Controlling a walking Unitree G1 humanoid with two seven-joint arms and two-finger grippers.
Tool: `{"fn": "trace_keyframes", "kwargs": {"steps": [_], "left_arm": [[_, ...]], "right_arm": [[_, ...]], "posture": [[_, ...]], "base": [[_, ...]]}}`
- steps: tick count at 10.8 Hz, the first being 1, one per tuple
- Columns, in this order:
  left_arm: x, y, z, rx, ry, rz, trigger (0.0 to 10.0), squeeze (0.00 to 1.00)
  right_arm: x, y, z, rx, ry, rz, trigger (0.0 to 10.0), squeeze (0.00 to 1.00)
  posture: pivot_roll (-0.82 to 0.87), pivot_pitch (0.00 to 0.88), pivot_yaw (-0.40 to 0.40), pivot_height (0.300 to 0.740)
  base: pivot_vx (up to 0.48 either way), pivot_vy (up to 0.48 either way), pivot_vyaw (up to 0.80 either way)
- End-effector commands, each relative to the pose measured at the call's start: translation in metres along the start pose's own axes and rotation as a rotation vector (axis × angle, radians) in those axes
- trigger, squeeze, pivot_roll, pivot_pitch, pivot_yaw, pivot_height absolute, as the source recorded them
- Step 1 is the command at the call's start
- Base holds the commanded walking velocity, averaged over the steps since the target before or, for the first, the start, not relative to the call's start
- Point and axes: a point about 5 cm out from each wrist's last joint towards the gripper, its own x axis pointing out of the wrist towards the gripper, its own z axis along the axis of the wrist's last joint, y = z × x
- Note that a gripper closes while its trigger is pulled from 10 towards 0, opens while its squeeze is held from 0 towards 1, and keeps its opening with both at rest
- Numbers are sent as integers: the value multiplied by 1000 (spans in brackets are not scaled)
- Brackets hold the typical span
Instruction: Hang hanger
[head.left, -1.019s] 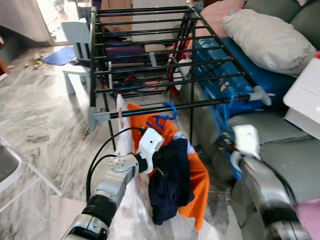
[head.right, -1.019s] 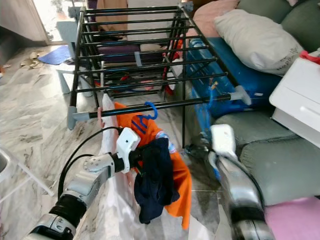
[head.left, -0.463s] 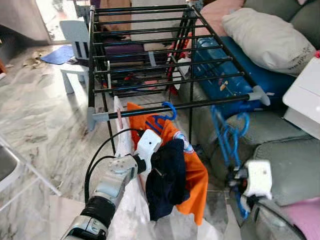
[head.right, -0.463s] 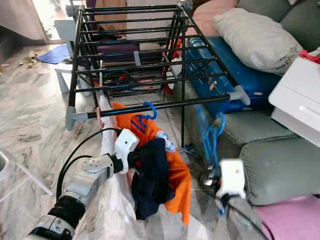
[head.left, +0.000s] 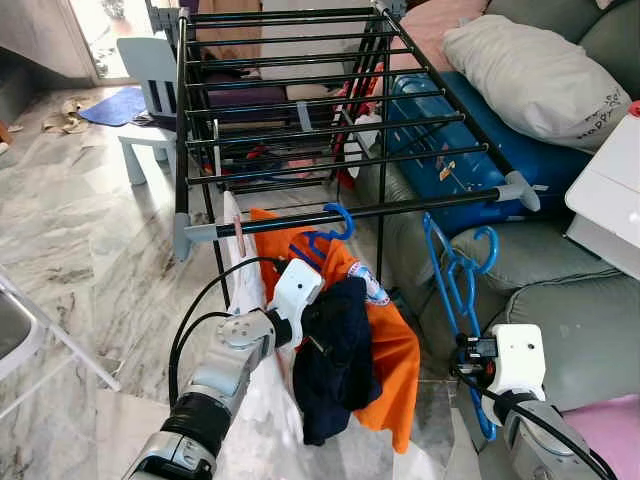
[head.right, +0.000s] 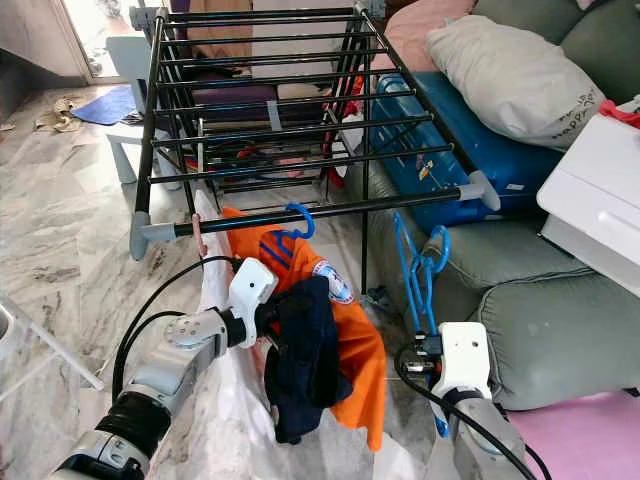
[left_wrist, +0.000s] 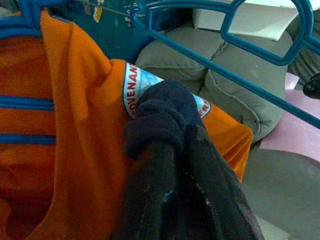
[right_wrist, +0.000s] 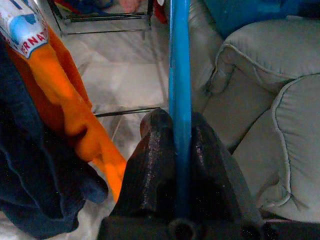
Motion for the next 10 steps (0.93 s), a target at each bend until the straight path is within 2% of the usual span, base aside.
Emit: {"fn": "trace_keyframes", "kwargs": {"steps": [1, 5, 10], "left_arm": [[1, 0, 4, 23, -12, -4, 10000, 0], [2, 1, 5, 28, -10, 0, 10000, 0], [1, 1, 4, 29, -4, -3, 10000, 0]], "right_arm": [[-1, -1, 4, -3, -8, 1, 10000, 0], [1, 0, 4, -3, -2, 3, 10000, 0], [1, 1, 3, -1, 2, 4, 10000, 0]], "posture": [[-27, 0, -50, 740], [-25, 0, -50, 740], [-24, 0, -48, 740]], "base": [[0, 0, 0], [-258, 0, 0], [-378, 0, 0]]}}
